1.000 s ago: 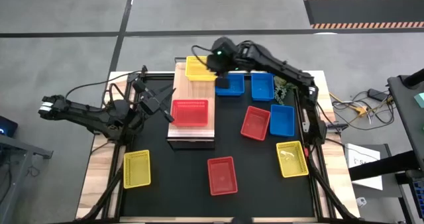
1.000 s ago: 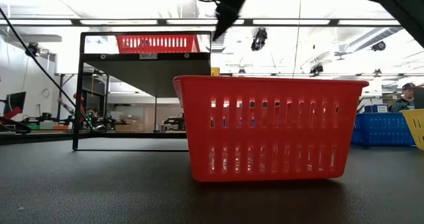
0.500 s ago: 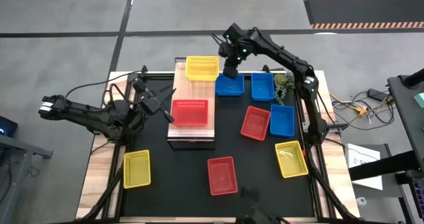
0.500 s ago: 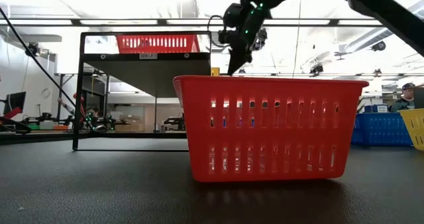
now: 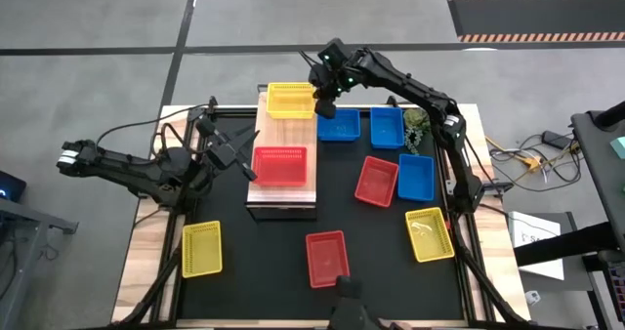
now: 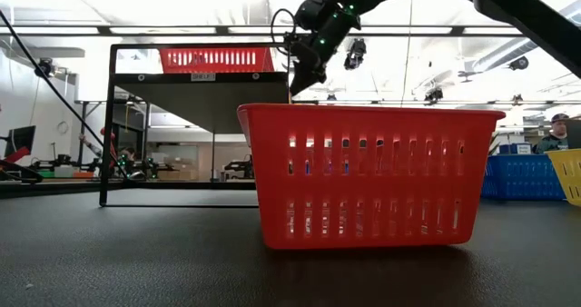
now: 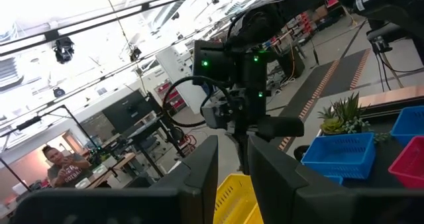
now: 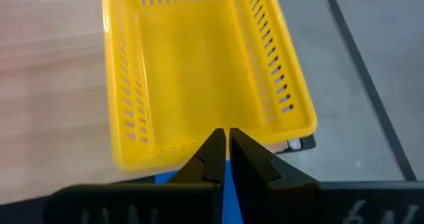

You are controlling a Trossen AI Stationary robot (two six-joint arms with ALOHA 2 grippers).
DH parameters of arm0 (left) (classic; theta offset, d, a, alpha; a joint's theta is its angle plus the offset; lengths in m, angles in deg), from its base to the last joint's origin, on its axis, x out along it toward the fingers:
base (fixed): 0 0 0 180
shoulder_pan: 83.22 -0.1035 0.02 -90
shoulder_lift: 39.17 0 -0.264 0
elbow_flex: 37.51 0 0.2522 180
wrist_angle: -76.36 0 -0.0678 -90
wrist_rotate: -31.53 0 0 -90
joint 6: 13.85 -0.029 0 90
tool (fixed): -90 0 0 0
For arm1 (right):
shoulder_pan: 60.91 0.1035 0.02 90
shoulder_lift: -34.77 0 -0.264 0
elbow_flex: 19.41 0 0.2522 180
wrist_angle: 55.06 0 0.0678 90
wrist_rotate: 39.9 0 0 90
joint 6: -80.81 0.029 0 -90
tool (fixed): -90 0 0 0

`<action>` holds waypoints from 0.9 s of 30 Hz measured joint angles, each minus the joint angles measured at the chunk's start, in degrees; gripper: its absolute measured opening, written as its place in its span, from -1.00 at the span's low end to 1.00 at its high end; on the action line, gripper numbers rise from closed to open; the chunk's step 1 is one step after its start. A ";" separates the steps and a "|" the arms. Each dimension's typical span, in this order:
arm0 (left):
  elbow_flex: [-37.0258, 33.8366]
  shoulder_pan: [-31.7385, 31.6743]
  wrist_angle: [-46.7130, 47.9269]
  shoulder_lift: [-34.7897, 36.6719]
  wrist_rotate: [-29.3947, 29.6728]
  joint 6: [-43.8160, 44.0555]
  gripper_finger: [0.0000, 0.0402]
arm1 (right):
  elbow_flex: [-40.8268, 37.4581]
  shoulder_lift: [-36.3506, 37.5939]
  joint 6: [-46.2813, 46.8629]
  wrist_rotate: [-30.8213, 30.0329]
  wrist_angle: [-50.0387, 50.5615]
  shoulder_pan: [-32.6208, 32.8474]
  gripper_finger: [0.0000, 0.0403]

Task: Stack baskets on shelf by color
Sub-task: Put the middle yellow bin on the shelf

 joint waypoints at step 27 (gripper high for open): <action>0.00 0.00 0.07 0.09 -0.01 -0.07 -0.66 | -1.33 -3.06 0.05 -5.76 0.48 -0.76 -0.94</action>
